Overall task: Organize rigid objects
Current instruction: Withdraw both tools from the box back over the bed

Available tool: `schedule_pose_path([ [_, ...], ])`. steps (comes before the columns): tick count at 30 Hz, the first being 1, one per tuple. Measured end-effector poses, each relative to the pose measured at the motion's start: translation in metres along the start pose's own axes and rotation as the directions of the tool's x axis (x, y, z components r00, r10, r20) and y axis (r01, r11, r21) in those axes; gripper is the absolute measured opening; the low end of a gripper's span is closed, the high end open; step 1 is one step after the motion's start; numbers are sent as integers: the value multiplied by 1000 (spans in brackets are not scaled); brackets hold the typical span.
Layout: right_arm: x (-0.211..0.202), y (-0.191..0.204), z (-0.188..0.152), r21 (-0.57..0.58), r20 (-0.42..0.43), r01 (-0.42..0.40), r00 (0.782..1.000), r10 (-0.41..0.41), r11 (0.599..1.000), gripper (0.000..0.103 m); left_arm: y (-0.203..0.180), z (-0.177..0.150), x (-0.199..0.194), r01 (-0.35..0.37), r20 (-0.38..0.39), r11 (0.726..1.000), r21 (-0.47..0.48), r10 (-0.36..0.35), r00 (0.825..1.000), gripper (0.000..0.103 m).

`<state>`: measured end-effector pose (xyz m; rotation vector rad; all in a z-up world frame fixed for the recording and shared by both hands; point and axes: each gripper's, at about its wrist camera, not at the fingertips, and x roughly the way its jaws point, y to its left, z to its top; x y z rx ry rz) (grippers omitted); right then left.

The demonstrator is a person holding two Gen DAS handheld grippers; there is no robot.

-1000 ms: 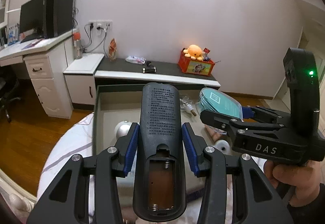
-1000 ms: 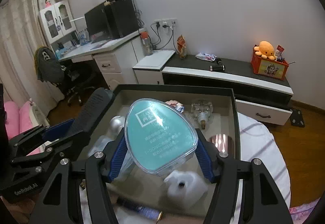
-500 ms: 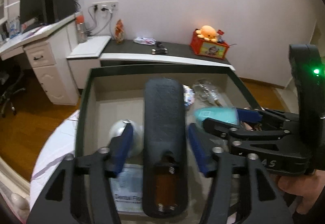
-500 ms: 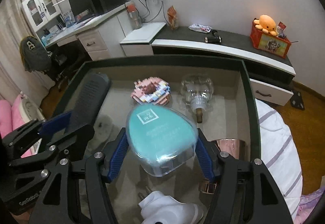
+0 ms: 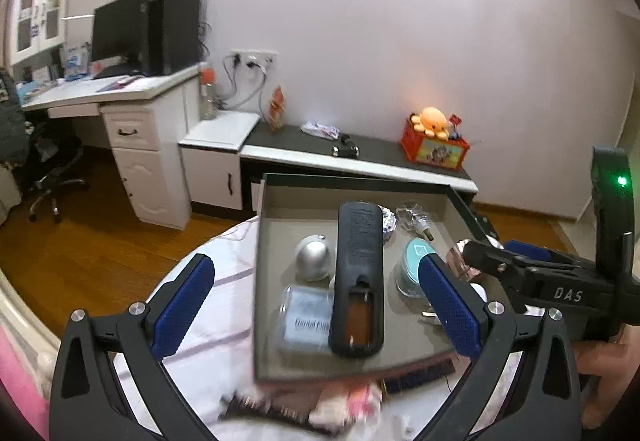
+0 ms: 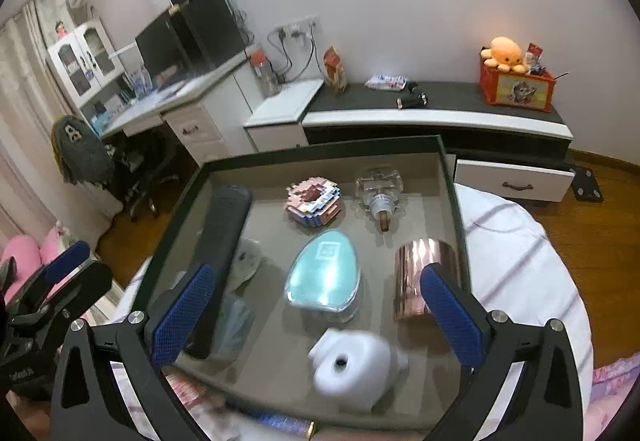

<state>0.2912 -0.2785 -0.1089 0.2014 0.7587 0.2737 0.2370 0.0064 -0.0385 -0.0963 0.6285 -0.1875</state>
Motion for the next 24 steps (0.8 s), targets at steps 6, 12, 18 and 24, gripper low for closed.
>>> schedule_pose_path([
  [6,-59,20,-29,-4,75,20,997,-20,1000,103,-2,-22,-62,-51,51,998,22,50,997,103],
  [12,-120,41,-61,-27,150,38,988,-33,999,103,-7,-48,-119,-93,87,995,40,89,992,103],
  [18,-174,54,-97,-46,212,56,976,-45,997,103,-8,-80,-158,-103,81,995,20,101,992,103],
  [24,-202,58,-135,-49,218,78,974,-65,996,103,-15,-106,-179,-106,62,994,8,105,993,103],
])
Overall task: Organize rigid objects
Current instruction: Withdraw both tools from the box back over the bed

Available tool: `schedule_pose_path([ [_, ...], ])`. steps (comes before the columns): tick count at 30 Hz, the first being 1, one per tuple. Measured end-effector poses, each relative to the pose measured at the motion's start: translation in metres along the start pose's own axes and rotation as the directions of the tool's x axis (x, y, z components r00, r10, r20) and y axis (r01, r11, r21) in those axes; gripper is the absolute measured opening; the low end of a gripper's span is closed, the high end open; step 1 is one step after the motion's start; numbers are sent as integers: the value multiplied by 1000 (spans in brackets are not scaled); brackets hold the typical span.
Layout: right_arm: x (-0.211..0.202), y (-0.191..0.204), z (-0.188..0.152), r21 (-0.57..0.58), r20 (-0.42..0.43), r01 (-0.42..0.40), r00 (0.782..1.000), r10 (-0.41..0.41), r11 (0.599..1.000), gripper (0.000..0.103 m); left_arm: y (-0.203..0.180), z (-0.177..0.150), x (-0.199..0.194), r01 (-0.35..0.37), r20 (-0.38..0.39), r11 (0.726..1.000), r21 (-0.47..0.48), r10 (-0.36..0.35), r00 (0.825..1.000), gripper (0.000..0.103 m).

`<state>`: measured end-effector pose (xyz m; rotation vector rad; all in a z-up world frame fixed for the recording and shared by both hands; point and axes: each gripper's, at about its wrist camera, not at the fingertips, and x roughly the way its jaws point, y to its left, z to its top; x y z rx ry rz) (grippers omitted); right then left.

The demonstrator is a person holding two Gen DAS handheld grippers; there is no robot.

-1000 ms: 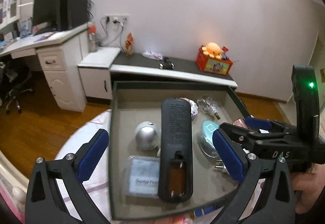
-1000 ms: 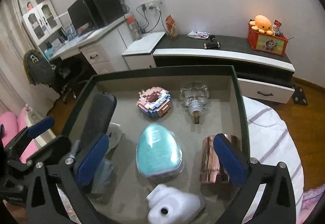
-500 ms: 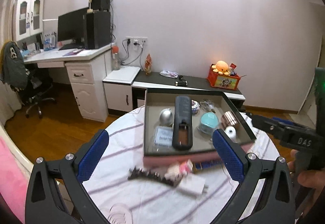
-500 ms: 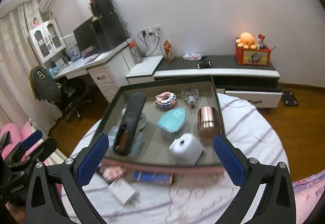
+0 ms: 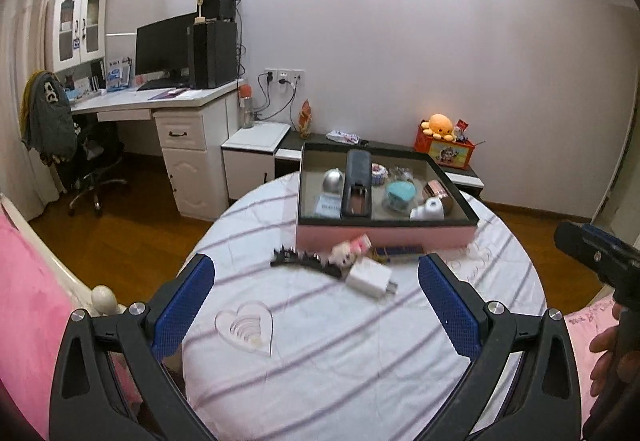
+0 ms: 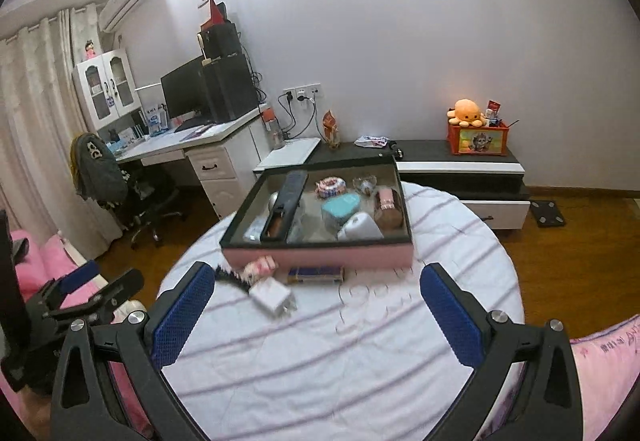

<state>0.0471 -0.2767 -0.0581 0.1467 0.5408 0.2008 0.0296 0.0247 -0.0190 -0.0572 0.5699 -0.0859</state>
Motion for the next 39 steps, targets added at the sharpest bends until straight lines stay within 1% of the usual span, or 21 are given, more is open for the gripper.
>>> schedule_pose_path([
  [5,-10,-2,-16,3,-16,-2,1000,2,1000,103,-11,-9,-15,1,6,1000,25,-1,1000,103],
  [10,-15,3,-19,-4,-8,-5,1000,5,1000,103,-15,-10,-25,-3,14,1000,30,2,1000,103],
  [20,-17,16,-23,-40,-9,-19,1000,19,999,103,-8,-11,-25,-14,7,1000,9,14,1000,103],
  [22,-15,18,-24,-46,-12,-23,1000,23,999,103,-6,-12,-22,-18,-3,1000,9,18,1000,103],
  [24,-13,19,-26,-44,-17,-16,1000,16,999,103,0,-12,-18,-24,-15,1000,-16,24,1000,103],
  [26,-7,20,-29,-43,-41,-27,999,26,999,103,3,-15,-14,-17,-25,1000,-25,17,1000,103],
  [27,-4,21,-30,-49,-47,-25,999,22,998,103,5,-17,-10,-25,-29,999,-23,24,999,103],
  [31,12,20,-32,-47,-76,-17,997,13,999,103,11,-19,9,-26,-68,999,-36,23,997,103],
  [39,47,21,-33,-57,-137,-10,991,2,998,103,20,-24,39,-23,-115,998,-51,17,993,103],
])
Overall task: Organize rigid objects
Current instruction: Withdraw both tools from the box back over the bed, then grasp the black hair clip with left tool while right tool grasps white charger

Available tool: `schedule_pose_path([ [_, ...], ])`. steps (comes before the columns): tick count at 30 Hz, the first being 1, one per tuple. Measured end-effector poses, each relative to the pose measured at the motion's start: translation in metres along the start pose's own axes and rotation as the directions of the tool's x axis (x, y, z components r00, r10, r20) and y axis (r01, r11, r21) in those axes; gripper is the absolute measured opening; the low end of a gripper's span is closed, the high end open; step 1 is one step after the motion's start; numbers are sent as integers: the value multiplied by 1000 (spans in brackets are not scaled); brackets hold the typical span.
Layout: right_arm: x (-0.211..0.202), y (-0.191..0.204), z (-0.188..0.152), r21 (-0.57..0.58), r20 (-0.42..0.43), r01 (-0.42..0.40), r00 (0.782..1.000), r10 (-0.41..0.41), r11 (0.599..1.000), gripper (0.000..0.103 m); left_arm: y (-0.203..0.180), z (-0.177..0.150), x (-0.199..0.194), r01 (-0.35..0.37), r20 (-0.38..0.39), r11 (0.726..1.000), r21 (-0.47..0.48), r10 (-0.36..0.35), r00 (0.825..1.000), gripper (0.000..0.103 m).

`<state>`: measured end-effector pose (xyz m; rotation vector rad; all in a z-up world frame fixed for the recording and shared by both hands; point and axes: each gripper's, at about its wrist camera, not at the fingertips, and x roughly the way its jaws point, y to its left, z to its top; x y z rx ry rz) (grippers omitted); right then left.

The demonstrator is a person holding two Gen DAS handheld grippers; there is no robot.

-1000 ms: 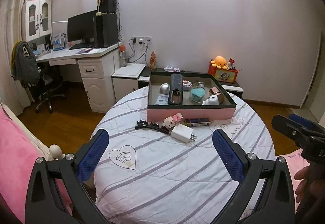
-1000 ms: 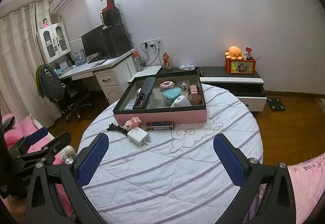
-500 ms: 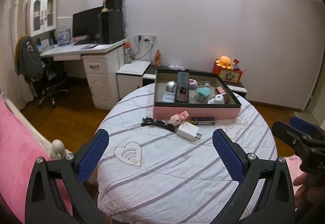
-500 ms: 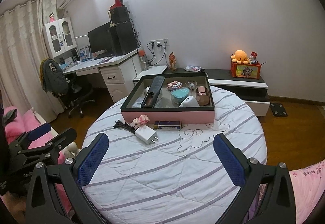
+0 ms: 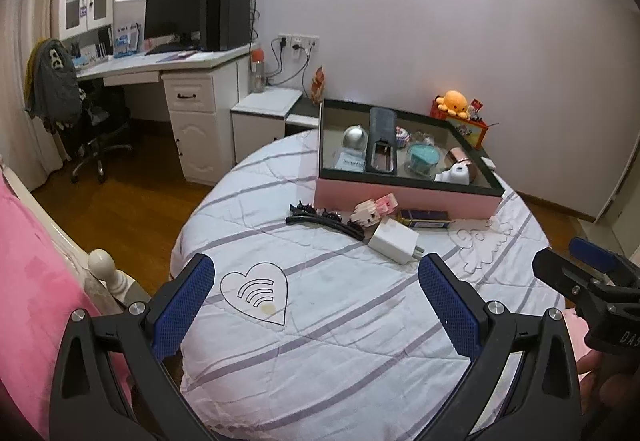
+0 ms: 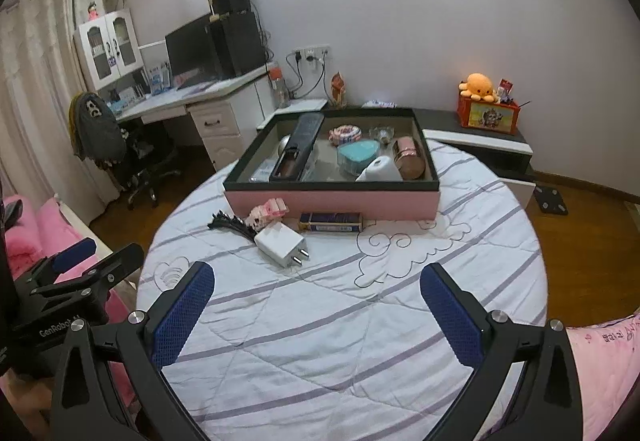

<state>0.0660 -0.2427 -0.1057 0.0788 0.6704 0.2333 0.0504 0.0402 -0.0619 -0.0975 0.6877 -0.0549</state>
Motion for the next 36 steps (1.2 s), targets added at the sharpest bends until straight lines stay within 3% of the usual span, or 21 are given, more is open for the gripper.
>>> schedule_pose_path([
  [14,60,-2,7,-28,-99,-12,995,9,1000,103,1,3,51,5,-69,999,53,-1,998,103],
  [25,131,-5,11,-38,-217,-79,974,69,996,103,8,6,119,16,-174,996,88,0,985,103],
  [36,173,4,8,-60,-271,-155,953,134,986,99,20,5,149,32,-219,995,95,-10,976,103],
])
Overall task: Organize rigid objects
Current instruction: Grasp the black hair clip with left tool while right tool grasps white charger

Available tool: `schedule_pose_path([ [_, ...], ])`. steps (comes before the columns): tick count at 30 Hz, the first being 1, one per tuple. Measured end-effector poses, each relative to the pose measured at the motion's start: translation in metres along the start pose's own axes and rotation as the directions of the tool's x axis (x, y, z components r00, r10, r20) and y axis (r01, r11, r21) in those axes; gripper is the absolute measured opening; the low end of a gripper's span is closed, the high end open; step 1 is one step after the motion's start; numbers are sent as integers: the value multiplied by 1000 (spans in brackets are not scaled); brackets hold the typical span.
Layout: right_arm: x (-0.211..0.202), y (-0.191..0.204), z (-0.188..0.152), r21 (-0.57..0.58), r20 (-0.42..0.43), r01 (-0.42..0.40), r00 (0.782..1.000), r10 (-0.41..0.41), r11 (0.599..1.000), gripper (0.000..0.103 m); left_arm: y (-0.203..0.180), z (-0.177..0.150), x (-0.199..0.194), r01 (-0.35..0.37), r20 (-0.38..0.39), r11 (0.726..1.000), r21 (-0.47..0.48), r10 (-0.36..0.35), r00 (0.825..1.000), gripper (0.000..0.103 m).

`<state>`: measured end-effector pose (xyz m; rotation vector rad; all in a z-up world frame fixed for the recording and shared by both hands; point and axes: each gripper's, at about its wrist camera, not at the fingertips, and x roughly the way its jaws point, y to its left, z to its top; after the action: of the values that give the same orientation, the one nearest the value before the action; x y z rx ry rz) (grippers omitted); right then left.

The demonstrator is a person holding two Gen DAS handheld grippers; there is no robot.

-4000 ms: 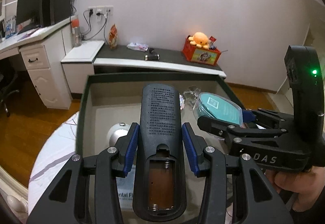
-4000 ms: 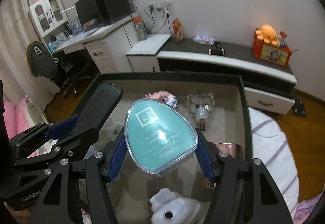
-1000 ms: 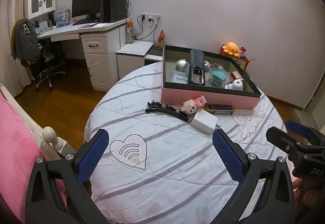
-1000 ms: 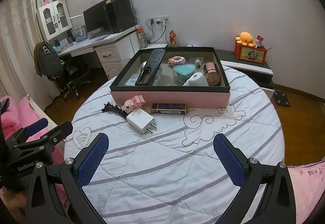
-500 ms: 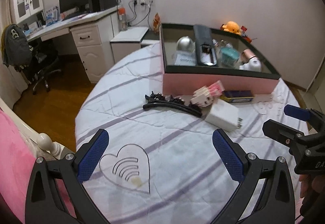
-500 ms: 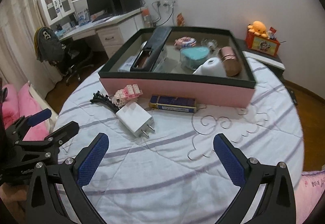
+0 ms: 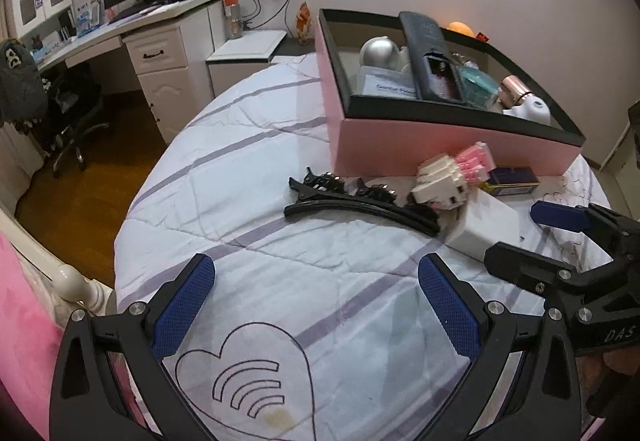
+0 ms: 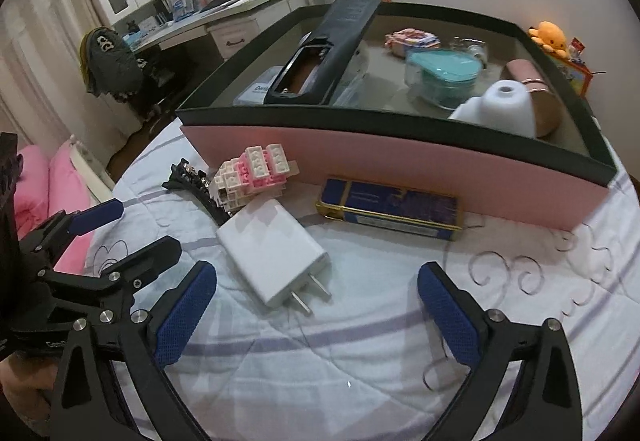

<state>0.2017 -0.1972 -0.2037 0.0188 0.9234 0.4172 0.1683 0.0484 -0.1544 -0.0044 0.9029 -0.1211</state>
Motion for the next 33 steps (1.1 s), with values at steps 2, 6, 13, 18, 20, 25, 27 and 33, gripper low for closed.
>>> schedule_pose_path([
  [2,4,0,2,-11,-2,-9,1000,9,1000,96,1,0,3,0,-6,1000,-2,0,1000,103],
  [6,7,-1,5,-33,1,-36,999,36,999,91,2,1,7,1,-9,1000,-5,-1,1000,103],
  [13,14,11,10,-118,-12,-108,994,107,987,68,2,2,11,-17,-21,1000,-2,17,1000,103],
  [18,12,15,9,-186,-17,-86,996,85,979,51,-2,3,10,17,-16,1000,11,-17,1000,103],
  [20,8,11,8,-162,-5,-78,997,78,984,47,-7,4,9,26,-14,999,25,-26,1000,103],
  [25,-6,2,-3,-105,18,-69,997,71,992,45,-20,6,11,53,-14,997,59,-52,999,103],
  [27,-11,-7,-7,-85,19,-67,997,69,994,44,-26,8,15,62,-22,996,68,-60,998,103],
  [33,-12,-15,-7,-52,27,-69,997,71,996,44,-36,24,34,37,-39,997,66,-35,999,103],
])
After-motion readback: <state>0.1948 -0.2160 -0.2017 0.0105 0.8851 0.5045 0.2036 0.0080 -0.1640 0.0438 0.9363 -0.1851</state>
